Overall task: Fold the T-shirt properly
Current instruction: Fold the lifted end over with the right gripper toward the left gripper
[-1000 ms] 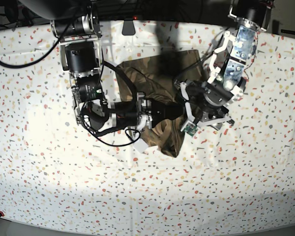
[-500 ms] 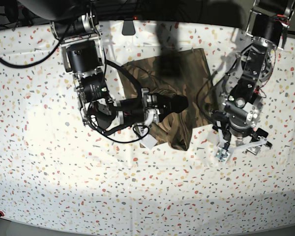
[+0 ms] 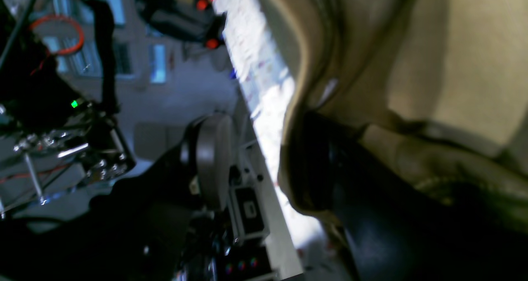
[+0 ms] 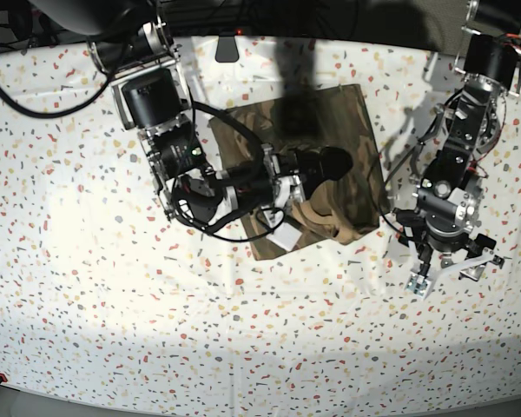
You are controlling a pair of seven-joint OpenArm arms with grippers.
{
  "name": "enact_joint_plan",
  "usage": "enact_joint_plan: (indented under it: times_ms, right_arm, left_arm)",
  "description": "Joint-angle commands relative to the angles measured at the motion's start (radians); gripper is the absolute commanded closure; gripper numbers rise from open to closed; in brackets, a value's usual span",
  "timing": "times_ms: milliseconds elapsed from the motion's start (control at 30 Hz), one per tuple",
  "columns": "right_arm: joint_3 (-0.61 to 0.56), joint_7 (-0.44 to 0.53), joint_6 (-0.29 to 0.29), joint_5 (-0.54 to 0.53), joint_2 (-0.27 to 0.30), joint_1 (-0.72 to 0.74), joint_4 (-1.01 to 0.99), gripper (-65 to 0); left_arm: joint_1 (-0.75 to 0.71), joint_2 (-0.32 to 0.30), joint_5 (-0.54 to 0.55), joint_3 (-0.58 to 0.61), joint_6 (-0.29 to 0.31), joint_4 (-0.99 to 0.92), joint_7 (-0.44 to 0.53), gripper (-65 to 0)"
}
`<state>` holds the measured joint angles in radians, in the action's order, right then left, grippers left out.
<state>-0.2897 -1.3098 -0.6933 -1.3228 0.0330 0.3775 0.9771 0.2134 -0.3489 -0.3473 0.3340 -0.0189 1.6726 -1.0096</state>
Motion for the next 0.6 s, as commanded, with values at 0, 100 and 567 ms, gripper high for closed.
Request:
enact_joint_plan:
  times_ms: [0,100,567]
  right_arm:
    - [-0.025,-0.003,-0.005,-0.059,-0.005,0.027,0.016,-29.3]
    - [-0.107,-0.003,-0.005,-0.134,-0.006,0.033,0.016,-29.3]
    - [-0.147,-0.003,-0.005,-0.161,-0.069,0.038,0.018,-29.3]
  left_arm:
    - [0.022,-0.006,-0.018,-0.006,-0.008,0.016,0.014,-40.1]
    - [0.022,-0.006,-0.018,-0.006,-0.008,0.016,0.014,-40.1]
    - [0.026,-0.007,-0.029,-0.006,-0.007,0.016,0.029,-40.1]
